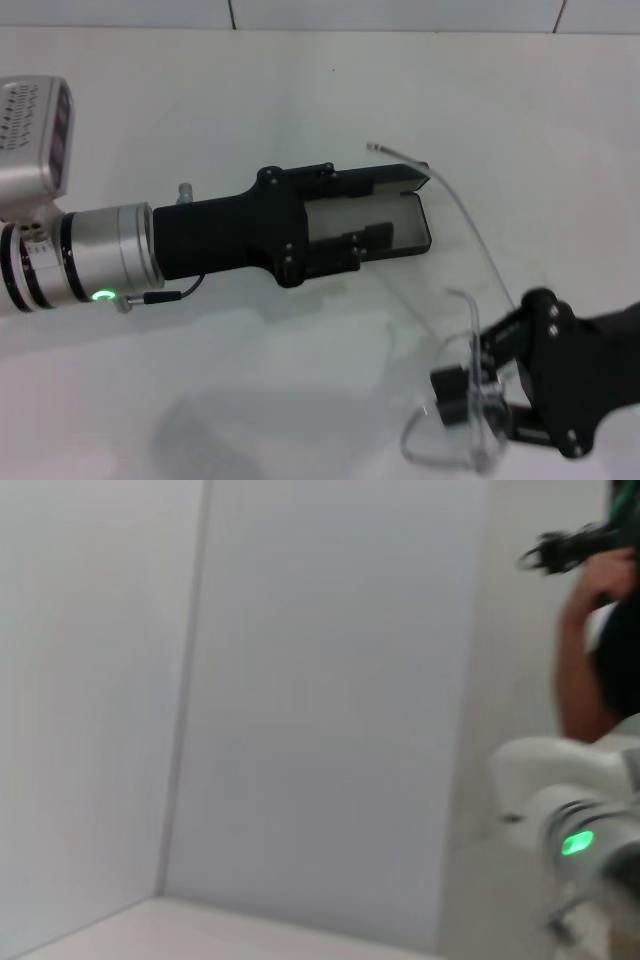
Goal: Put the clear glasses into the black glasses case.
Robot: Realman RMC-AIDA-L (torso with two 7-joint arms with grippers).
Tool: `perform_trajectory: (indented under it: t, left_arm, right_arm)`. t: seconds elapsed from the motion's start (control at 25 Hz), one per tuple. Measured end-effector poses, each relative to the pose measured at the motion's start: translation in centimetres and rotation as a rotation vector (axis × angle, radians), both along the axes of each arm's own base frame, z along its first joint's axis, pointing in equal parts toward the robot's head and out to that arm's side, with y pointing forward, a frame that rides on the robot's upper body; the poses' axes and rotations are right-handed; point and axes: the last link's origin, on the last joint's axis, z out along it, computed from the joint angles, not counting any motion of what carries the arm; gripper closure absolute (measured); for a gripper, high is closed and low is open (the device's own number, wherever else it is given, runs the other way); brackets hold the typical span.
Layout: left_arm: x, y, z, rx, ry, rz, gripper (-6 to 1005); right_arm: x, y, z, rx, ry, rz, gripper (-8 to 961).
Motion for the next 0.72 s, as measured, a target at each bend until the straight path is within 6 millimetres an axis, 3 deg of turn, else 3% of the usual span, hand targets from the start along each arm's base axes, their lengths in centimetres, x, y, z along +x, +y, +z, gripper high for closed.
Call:
perform_trajectory:
  t: [0.24, 0.4, 0.72]
  left_arm:
    - [-0.2, 0.9, -1.1, 0.038, 0.045, 0.053, 391]
    - [1.0, 1.2, -1.7, 0.091, 0.024, 0.007, 391]
    - [2.6, 1.4, -0.9, 0.185, -0.085, -0.054, 391]
  right_arm:
    - [-0.4, -1.5, -0.7, -0.096, 0.07, 0.062, 827]
    - [-1.0, -1.0, -1.9, -0.177, 0.076, 0.031, 827]
    - [-1.4, 1.0, -3.7, -0.291, 0.023, -0.131, 828]
